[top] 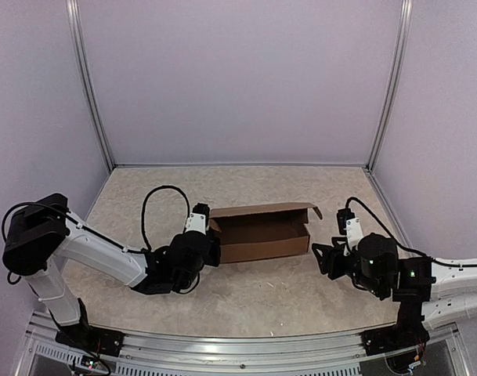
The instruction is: Fold the paper box
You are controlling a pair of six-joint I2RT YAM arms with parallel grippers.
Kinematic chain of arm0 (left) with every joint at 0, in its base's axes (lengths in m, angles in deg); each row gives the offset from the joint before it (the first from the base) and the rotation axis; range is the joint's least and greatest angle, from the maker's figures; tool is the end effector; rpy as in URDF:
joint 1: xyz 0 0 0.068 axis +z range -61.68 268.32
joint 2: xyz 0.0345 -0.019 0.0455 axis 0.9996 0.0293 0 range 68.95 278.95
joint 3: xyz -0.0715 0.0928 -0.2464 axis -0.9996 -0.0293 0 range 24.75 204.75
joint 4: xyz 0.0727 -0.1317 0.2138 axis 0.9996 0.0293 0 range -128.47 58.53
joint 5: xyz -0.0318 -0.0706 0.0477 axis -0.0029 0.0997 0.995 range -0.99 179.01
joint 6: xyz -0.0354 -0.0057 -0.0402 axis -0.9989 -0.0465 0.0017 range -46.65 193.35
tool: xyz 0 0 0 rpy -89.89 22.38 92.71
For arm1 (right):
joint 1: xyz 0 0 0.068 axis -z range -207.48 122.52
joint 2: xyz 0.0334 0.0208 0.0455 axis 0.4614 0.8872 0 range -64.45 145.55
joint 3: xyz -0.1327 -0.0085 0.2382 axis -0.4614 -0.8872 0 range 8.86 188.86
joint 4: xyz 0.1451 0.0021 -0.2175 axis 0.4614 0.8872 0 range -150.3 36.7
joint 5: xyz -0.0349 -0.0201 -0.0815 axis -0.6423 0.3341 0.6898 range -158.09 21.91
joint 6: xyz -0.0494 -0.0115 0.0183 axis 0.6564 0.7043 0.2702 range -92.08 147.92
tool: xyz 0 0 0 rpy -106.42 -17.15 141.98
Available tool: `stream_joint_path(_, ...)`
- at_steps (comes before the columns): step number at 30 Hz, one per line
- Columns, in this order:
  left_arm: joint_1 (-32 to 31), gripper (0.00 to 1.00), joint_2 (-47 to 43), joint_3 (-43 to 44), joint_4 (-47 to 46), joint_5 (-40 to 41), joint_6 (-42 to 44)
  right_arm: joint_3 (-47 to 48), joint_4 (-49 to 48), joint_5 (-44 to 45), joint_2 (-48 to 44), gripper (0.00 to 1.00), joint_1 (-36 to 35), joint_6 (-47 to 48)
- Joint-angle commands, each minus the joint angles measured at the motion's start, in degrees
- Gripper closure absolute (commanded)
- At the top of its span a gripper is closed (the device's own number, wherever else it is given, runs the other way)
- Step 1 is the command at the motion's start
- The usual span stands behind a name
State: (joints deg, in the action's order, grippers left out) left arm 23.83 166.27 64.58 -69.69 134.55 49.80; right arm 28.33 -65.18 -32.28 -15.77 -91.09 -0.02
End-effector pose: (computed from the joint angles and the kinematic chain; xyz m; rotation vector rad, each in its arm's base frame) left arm 0.1629 -0.2820 0.1573 0.1930 1.8831 -0.2382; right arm 0.0998 0.1543 0.2021 -0.2044 1.9267 0.4497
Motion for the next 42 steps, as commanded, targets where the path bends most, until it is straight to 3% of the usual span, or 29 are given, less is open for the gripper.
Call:
stream_joint_path(1, 1.4, 1.0, 3.7, 0.2, -0.9, -1.0, 3.2, 4.0, 6.7, 0.5, -3.0, 0.37, 0.3, 2.0)
stream_joint_path(10, 1.9, 1.0, 8.0, -0.1, -10.5, -1.6, 10.9, 22.7, 10.8, -3.1, 8.2, 0.4, 3.1, 10.7)
stream_joint_path(20, 0.5, 1.0, 11.2, -1.7, -17.6, -2.3, 15.9, 44.0, 10.0, -14.7, 27.5, 0.62, 12.5, 14.5)
stream_joint_path(26, -0.8, 0.82, 11.1, -3.0, -21.1, -3.6, 17.3, 44.9, 5.1, -19.4, 36.1, 0.83, 17.5, 11.2)
stream_joint_path(30, -2.2, 0.62, 10.4, -3.8, -22.8, -4.2, 20.1, 45.7, 3.1, -20.9, 40.3, 0.99, 19.0, 10.2)
stream_joint_path(33, -3.6, 0.52, 9.1, -4.6, -23.1, -3.4, 20.8, 45.2, 2.2, -21.1, 42.2, 1.0, 19.2, 9.7)
stream_joint_path(42, -7.0, 0.37, -3.1, -8.4, -13.4, -2.3, 17.1, 43.3, -1.1, -22.2, 47.1, 1.0, 19.5, 7.9)
